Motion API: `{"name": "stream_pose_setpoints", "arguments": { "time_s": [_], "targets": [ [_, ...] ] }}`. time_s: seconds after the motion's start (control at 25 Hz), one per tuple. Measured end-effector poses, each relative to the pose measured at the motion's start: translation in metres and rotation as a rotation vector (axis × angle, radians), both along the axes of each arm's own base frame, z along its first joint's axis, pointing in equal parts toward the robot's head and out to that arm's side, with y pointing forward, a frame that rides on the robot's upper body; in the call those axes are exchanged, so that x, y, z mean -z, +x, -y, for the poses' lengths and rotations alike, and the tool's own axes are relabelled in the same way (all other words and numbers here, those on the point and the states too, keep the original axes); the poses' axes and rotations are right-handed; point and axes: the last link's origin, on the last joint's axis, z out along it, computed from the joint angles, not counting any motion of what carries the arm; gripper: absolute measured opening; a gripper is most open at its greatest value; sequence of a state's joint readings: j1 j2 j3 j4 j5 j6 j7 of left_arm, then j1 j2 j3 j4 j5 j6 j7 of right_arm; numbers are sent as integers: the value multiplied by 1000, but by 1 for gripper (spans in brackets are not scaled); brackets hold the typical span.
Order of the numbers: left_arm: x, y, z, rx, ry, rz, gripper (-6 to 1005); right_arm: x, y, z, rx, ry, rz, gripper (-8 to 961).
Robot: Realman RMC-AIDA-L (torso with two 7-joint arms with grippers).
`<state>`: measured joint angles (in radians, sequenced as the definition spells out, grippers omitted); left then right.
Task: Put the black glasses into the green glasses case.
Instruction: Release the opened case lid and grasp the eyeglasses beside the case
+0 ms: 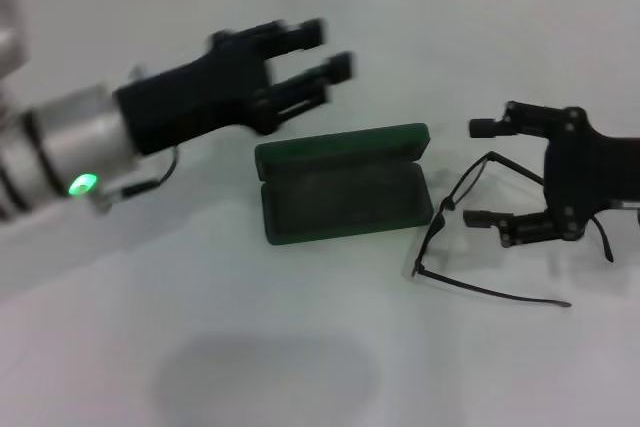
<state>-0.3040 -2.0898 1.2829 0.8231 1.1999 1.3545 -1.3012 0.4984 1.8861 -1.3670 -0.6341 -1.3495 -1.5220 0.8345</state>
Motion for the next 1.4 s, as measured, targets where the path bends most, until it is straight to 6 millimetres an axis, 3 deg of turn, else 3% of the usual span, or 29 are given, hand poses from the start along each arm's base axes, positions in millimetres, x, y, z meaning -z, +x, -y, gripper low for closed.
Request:
{"name": "stream_pose_setpoints", "arguments": {
  "time_s": [0.24,0.48,0.68,0.72,0.96,1.4],
  "targets": [
    [-9,-48,23,-102,86,111,543,-4,-37,-24,-141,-46,266,750],
    [-3,-60,27,-158,110,124,581,7,-74,-45,-247,-31,675,738],
    [3,-59,24,-166,107,117,805,25,-102,-46,-359,-66,874,728],
    [4,-58,22,-164,106,117,806,28,-106,-45,-380,-77,905,726],
    [5,-55,15,-165,106,104,812,41,-120,-43,-464,-97,1003,714],
    [6,-55,11,-189,101,110,806,56,-119,-40,-517,-89,1114,707]
  ]
}}
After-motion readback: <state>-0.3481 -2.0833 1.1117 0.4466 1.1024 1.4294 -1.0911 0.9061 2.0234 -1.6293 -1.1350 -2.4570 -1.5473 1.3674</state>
